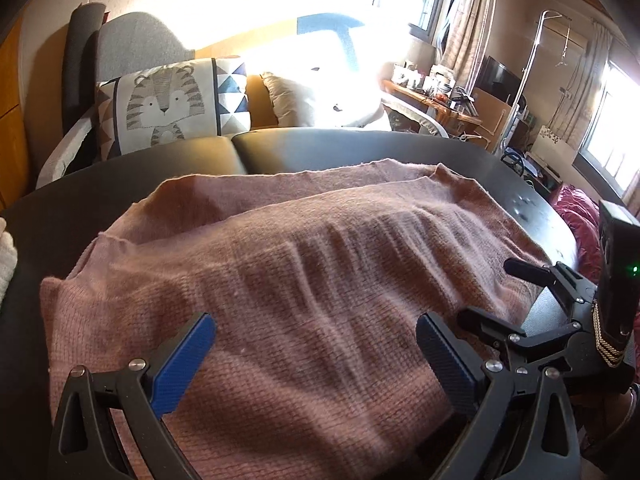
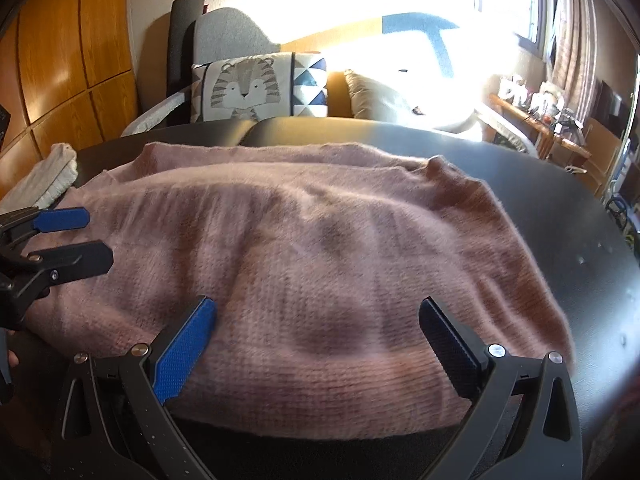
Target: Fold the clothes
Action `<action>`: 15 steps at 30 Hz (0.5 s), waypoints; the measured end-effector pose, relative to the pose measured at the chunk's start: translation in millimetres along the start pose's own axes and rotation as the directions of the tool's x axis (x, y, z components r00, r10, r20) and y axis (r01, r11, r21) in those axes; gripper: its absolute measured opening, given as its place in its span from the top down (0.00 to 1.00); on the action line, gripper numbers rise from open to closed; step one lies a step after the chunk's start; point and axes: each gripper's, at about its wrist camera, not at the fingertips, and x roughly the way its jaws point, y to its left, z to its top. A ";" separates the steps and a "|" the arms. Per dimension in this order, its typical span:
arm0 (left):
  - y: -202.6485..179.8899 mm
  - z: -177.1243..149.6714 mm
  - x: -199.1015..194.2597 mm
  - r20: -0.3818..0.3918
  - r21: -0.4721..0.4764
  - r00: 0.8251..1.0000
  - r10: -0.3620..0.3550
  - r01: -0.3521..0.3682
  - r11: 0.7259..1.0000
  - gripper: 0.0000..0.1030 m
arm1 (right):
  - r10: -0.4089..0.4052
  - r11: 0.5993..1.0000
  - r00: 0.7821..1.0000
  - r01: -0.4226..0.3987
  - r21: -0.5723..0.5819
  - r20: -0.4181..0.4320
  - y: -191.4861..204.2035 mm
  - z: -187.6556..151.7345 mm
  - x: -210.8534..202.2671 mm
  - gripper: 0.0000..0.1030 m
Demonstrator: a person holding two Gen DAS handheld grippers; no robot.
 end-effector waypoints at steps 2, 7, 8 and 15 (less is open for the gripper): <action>-2.0 1.8 9.3 -0.012 0.008 1.000 0.003 -0.003 1.000 0.00 | -0.011 1.000 0.999 0.012 0.009 -0.037 -9.1 2.0 9.2 0.00; -2.5 -8.9 22.9 -0.026 0.059 0.999 0.030 -0.028 0.998 0.00 | 0.062 0.994 0.993 -0.053 0.094 -0.097 -25.9 -4.1 29.5 0.00; -3.9 -10.0 23.3 -0.025 0.074 0.999 0.036 -0.034 0.997 0.00 | 0.062 0.994 0.993 -0.052 0.096 -0.096 -25.8 -4.6 29.3 0.00; -12.7 8.9 16.1 -0.001 0.072 1.000 0.016 -0.016 0.997 0.00 | 0.058 0.993 0.995 -0.049 0.110 -0.086 -25.2 -8.5 28.1 0.00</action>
